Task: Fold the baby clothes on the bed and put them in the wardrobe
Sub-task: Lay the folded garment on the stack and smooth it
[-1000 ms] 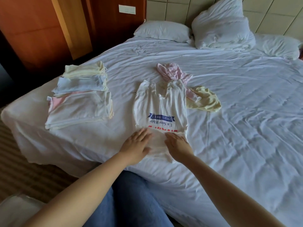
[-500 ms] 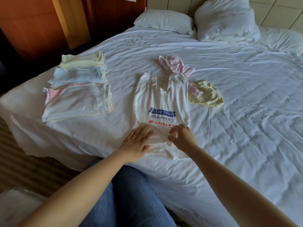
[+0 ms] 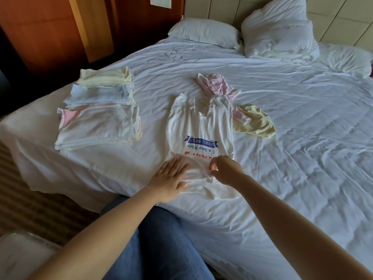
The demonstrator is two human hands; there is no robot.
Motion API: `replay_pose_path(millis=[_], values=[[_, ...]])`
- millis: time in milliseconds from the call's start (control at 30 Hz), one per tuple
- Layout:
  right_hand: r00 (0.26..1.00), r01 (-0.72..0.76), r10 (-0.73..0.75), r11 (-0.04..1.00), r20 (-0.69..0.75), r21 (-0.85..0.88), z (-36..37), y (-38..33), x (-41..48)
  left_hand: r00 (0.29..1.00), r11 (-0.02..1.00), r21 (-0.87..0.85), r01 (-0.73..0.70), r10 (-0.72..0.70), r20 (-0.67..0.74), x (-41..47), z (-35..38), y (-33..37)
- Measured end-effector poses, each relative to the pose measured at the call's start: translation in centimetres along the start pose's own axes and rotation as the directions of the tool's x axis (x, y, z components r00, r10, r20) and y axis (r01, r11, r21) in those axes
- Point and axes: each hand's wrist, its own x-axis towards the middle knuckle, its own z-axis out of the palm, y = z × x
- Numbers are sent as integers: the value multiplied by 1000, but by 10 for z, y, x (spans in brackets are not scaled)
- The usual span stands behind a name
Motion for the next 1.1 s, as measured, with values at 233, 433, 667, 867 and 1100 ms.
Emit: replay_pose_path(millis=[233, 433, 667, 867, 1100], values=[[998, -2, 12, 989, 62, -150, -4, -3, 0, 1000, 1000, -1, 2, -2, 22, -2, -2, 1], [979, -171, 162, 983, -124, -65, -12, 5, 7, 999, 1000, 1, -1, 1, 45, -3, -2, 0], [901, 119, -105, 993, -420, 8, 5, -3, 1, 999, 999, -31, -9, 10, 47, -1, -2, -2], [982, 186, -182, 979, 47, -81, 49, 13, -22, 999, 1000, -15, 8, -7, 50, 2, -2, -2], [956, 291, -290, 957, 48, -16, 45, 29, -42, 991, 984, -125, -127, 130, 14, -17, -11, -29]])
